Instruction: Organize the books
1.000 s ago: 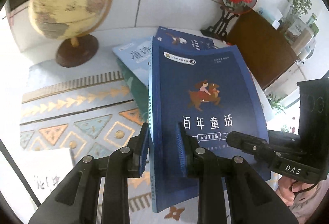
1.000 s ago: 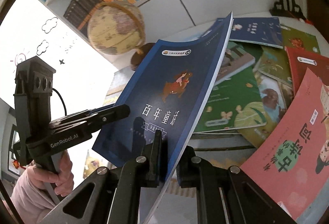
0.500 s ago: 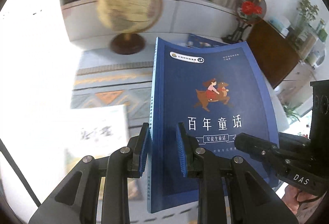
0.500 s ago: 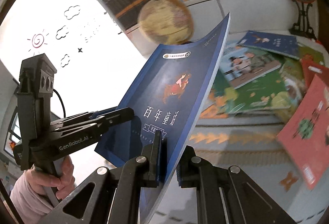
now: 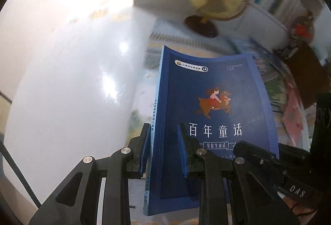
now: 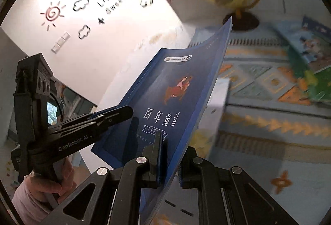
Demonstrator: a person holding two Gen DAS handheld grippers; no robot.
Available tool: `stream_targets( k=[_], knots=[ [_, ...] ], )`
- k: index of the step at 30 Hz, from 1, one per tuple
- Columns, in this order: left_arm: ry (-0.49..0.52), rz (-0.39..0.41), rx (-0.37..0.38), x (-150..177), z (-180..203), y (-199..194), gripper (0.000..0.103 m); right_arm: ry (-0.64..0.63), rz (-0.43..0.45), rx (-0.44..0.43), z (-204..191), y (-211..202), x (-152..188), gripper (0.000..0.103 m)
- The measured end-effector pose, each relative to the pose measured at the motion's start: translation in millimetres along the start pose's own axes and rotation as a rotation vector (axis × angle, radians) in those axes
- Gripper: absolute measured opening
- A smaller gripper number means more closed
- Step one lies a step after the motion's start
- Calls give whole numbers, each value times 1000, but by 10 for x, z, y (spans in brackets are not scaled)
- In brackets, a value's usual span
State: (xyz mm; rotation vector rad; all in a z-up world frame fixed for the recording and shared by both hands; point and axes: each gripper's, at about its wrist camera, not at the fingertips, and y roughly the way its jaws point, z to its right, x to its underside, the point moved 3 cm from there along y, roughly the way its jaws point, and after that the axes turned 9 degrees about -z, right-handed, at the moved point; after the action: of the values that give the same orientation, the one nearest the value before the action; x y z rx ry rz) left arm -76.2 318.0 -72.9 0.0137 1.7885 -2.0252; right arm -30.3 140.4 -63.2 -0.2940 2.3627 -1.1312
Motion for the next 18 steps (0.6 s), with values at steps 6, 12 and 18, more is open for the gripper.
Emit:
stream_targets(
  k=[6, 12, 18],
  knots=[
    [-58, -70, 1, 56, -243, 432, 21, 64, -62, 3, 145, 575, 88, 12],
    [-80, -97, -4, 94, -247, 649, 22, 91, -68, 35, 273, 750, 47, 12],
    [-89, -96, -31, 62, -212, 784, 23, 152, -89, 4, 412, 880, -4, 12]
  ],
)
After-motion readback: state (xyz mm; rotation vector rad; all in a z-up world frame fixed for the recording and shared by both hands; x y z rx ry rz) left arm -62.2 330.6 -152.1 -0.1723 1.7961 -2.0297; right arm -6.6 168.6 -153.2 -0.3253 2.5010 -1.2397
